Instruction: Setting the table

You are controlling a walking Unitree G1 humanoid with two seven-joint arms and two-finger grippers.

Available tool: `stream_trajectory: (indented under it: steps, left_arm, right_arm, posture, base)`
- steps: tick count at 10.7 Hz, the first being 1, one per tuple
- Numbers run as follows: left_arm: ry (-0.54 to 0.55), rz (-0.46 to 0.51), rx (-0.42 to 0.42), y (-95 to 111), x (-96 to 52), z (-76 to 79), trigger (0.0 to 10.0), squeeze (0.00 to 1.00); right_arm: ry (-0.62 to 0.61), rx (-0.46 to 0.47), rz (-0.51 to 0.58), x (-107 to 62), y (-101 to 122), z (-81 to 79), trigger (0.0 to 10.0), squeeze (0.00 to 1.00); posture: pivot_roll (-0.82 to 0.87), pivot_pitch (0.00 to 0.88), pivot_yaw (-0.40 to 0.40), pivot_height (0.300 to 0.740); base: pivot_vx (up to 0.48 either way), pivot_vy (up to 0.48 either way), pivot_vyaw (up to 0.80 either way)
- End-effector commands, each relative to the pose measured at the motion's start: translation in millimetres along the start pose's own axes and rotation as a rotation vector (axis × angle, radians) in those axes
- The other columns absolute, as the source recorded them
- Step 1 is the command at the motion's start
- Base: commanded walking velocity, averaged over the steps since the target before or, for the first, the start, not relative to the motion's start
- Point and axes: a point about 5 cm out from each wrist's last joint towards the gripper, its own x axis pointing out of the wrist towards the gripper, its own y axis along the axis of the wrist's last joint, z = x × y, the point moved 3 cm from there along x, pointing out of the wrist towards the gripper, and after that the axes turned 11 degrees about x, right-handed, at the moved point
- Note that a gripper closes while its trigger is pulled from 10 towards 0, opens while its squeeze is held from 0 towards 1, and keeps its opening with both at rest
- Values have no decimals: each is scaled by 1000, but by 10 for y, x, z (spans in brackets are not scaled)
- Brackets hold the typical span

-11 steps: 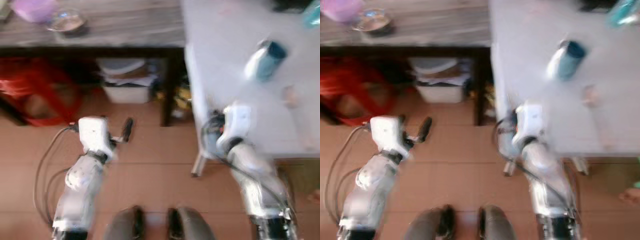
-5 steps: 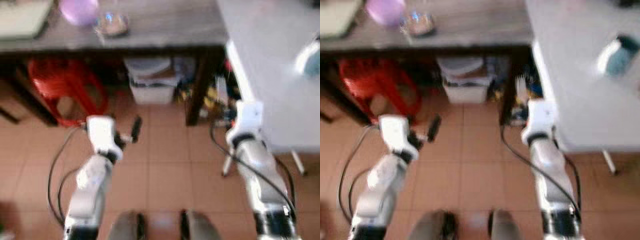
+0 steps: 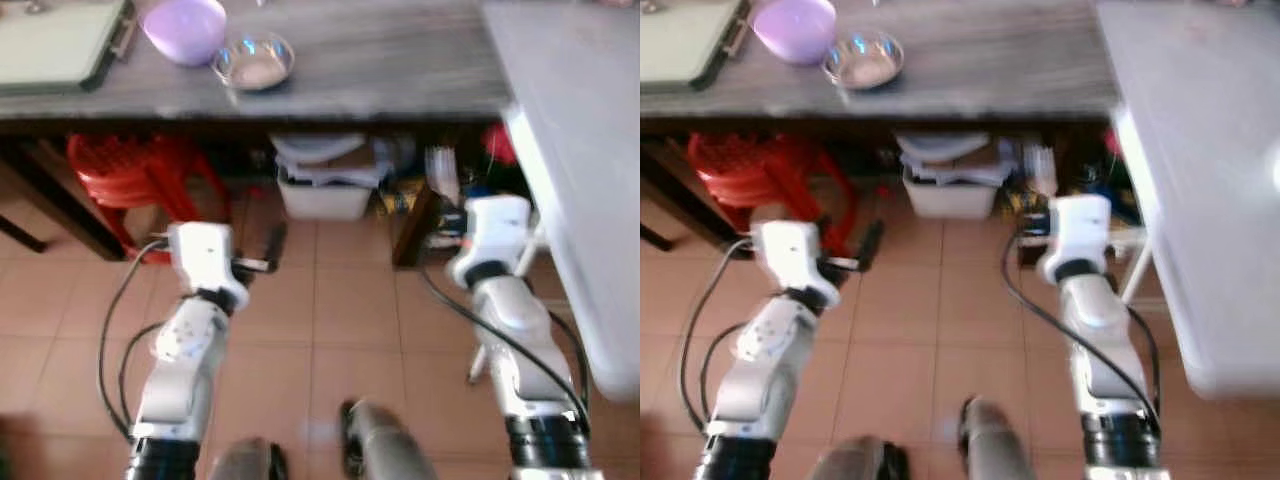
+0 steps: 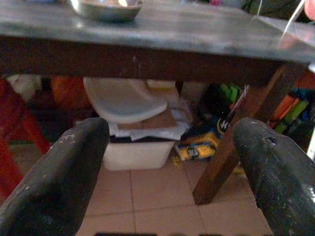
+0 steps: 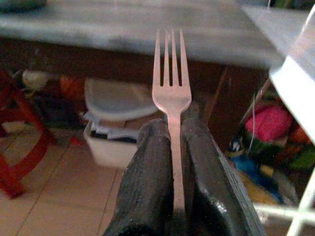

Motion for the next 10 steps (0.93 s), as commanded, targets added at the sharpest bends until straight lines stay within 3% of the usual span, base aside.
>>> stream_trajectory:
  steps: [1, 5, 10]
  left_arm:
    - [36, -13, 12, -17, -43, -86, 10000, 0]
    - [77, 21, 24, 78, -19, -109, 10000, 0]
    - [57, 39, 14, 127, -11, -85, 10000, 0]
  right_arm:
    - [18, 3, 24, -6, 35, -69, 10000, 0]
    - [41, -22, 44, -15, 55, -105, 10000, 0]
    - [-28, -23, 93, 11, 127, -16, 10000, 0]
  posture:
    - [-74, 203, 26, 740]
    - [-71, 196, 27, 740]
    - [-61, 189, 28, 740]
  base:
    - [480, 0, 0]
    - [476, 0, 0]
    - [385, 286, 0]
